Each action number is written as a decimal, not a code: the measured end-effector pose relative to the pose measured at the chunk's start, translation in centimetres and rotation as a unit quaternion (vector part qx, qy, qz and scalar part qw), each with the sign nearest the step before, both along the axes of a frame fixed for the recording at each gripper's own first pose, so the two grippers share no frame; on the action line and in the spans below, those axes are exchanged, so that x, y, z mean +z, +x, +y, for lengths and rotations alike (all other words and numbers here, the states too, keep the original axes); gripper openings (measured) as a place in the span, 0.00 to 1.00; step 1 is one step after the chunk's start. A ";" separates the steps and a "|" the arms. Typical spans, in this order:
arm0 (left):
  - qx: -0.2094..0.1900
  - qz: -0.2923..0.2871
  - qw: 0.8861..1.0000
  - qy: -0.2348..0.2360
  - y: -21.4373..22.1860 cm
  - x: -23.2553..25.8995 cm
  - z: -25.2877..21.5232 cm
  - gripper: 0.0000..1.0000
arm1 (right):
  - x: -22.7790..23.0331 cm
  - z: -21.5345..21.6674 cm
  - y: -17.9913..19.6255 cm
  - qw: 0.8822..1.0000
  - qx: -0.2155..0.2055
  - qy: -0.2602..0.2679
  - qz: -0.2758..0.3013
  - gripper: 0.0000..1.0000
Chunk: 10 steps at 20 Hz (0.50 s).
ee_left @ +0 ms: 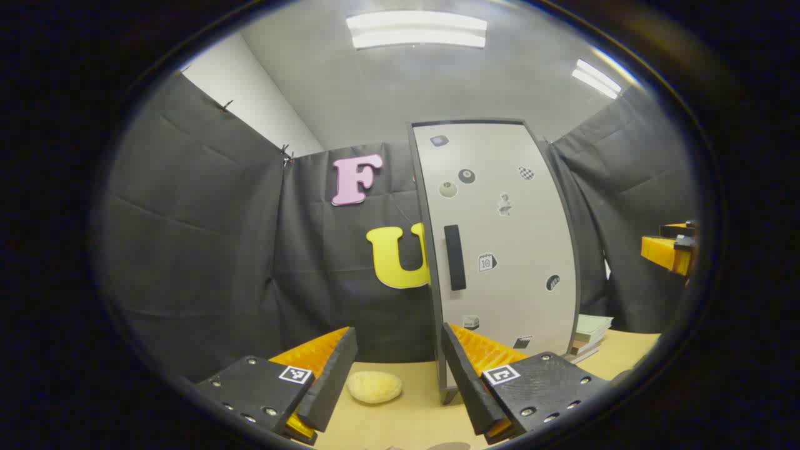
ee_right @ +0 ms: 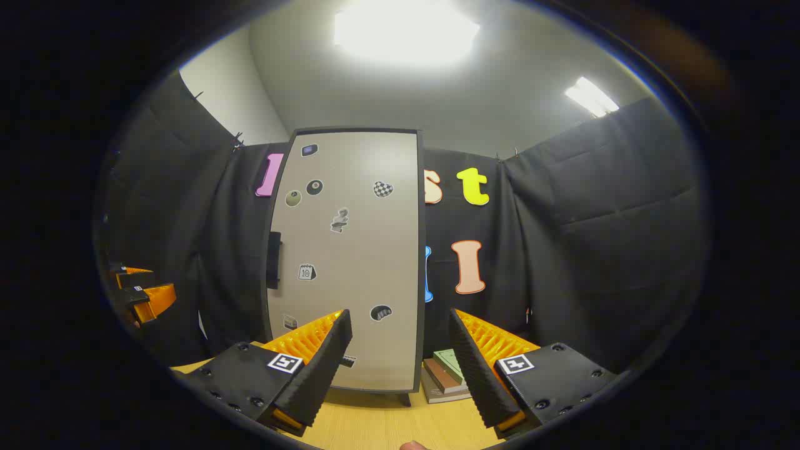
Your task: Open the cabinet door with the right hand, grasp the bottle in the cabinet with the left hand and place it on the coaster, then close the cabinet door with the right hand.
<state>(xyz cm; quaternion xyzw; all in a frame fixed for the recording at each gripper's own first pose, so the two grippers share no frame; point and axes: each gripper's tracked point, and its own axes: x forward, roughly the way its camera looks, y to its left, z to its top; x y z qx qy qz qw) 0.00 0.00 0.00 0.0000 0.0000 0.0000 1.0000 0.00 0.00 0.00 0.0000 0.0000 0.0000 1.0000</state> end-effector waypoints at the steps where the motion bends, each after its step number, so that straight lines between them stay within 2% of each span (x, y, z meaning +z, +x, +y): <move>1: 0.002 0.001 1.000 -0.001 -0.1 0.0 0.0 0.81 | -0.2 0.1 0.1 1.000 0.001 0.002 0.001 0.98; 4: 0.008 0.005 1.000 -0.001 -0.3 -0.2 0.1 0.83 | -0.3 0.0 0.1 1.000 0.000 0.002 0.004 0.96; 10: 0.014 0.008 1.000 0.003 -0.4 -0.2 0.2 0.81 | -0.2 0.1 0.1 1.000 0.001 0.002 0.003 0.97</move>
